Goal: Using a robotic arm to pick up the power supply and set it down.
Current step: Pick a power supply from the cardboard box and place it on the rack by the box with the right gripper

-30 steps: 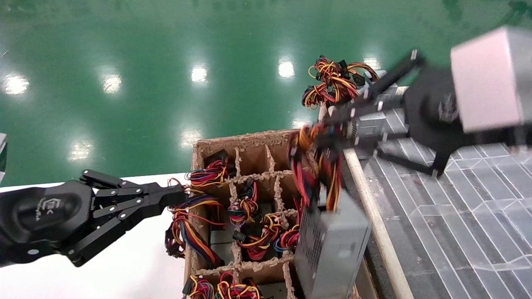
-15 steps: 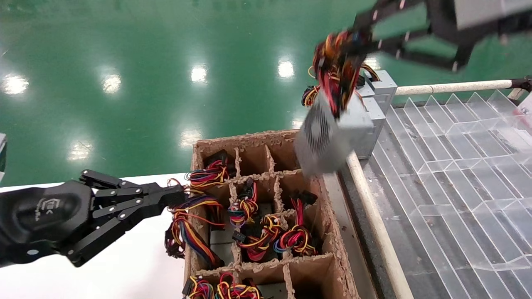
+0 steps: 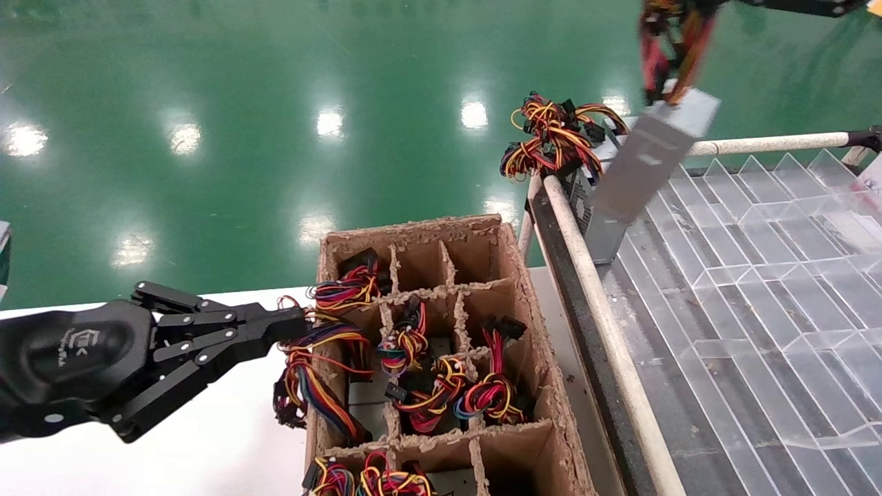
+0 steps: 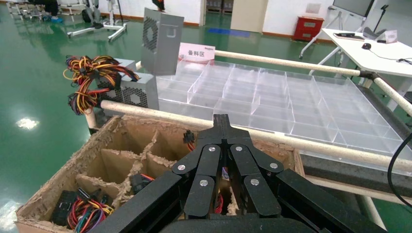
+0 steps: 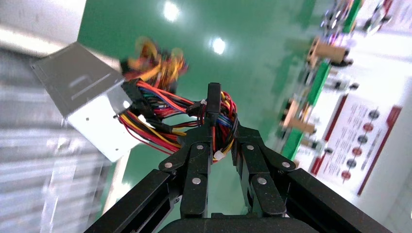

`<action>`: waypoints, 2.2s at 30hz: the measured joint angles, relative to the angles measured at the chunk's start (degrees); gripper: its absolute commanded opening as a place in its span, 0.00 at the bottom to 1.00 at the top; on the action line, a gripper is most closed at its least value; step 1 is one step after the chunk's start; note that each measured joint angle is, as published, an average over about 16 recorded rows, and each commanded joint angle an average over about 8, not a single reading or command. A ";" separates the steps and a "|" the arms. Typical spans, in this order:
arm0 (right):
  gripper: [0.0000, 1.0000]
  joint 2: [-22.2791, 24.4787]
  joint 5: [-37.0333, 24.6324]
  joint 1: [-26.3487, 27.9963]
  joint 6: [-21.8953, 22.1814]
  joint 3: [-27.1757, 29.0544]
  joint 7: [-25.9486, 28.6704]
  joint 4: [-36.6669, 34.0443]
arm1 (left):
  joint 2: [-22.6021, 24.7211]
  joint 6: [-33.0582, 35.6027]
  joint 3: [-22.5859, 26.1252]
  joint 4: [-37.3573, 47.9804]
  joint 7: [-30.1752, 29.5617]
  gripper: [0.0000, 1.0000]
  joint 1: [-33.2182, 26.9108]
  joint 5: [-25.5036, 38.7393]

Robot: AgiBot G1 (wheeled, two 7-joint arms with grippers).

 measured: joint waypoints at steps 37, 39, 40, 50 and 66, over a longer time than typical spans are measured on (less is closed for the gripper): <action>0.00 -10.90 -1.74 -7.81 15.80 -1.06 -24.00 -37.51 | 0.00 0.00 0.00 0.00 0.00 0.00 0.00 0.00; 0.00 -11.80 -1.45 -8.10 17.07 -0.83 -25.52 -39.56 | 0.00 0.00 0.00 0.00 0.00 0.00 0.00 0.00; 0.00 -12.27 -1.30 -8.24 17.69 -0.72 -26.26 -40.56 | 0.00 0.00 0.00 0.00 0.00 0.00 0.00 0.00; 0.00 -16.39 0.71 -9.53 22.09 0.65 -32.02 -48.51 | 0.00 0.00 0.00 0.00 0.00 0.00 0.00 0.00; 0.00 -20.17 3.03 -11.98 27.16 2.26 -35.87 -55.08 | 0.00 0.00 0.00 0.00 0.00 0.00 0.00 0.00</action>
